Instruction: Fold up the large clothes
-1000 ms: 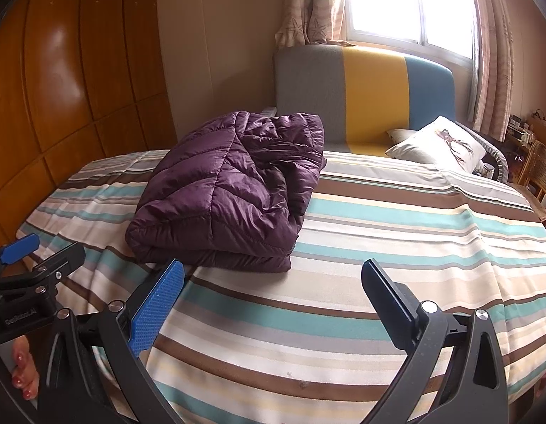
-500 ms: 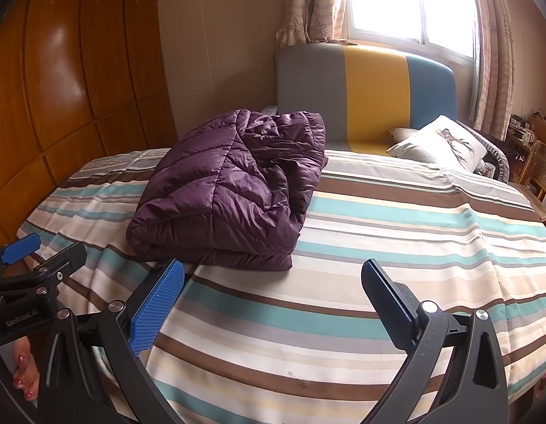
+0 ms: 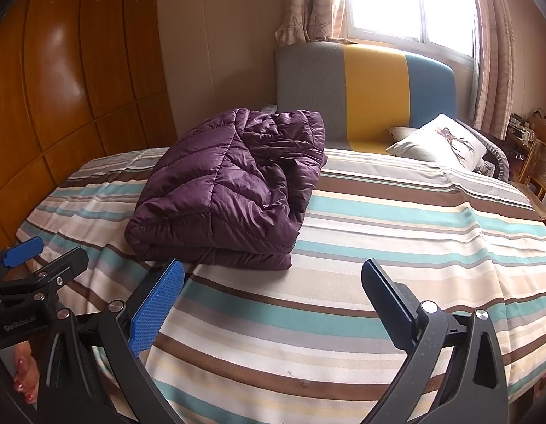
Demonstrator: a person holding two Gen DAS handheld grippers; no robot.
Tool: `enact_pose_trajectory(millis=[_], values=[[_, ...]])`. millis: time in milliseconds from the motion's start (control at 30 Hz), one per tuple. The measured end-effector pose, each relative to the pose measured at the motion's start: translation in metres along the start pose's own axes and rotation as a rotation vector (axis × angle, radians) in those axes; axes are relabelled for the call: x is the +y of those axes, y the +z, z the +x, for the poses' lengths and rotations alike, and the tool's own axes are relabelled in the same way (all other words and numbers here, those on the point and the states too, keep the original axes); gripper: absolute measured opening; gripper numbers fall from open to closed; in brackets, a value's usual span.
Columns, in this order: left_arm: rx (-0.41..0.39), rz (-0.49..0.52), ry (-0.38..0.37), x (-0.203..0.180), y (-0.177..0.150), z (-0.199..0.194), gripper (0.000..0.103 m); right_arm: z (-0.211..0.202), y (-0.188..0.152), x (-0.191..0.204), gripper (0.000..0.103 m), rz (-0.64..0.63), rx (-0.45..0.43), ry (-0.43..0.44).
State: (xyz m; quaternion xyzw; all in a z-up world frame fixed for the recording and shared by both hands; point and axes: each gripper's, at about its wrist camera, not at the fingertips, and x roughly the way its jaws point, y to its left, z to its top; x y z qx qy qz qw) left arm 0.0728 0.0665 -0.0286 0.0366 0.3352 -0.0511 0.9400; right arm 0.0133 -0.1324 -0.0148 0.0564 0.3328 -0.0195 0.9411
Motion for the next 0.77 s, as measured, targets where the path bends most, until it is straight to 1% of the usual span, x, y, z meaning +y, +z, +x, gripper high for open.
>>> enact_pose_trajectory(millis=[200, 300, 367, 500, 667, 767], values=[[0.003, -0.003, -0.017, 0.000, -0.001, 0.001, 0.101, 0.001, -0.001, -0.001, 0.100, -0.001, 0.005, 0.001], [-0.001, -0.010, -0.018, 0.001, -0.002, 0.000, 0.101, 0.001, -0.001, -0.001, 0.100, 0.000, 0.006, 0.004], [-0.011, -0.011, -0.005, 0.000, -0.003, 0.000, 0.101, 0.001, -0.001, -0.002, 0.100, 0.001, 0.007, 0.003], [-0.008, -0.004, -0.011, -0.002, -0.004, 0.001, 0.101, 0.004, -0.002, -0.003, 0.100, 0.007, 0.014, 0.002], [0.036, -0.005, -0.008, 0.002, -0.004, 0.012, 0.101, 0.012, -0.003, -0.009, 0.100, 0.011, 0.036, 0.004], [0.070, -0.053, -0.005, 0.018, 0.000, 0.030, 0.101, 0.024, 0.001, -0.026, 0.100, 0.028, 0.055, -0.016]])
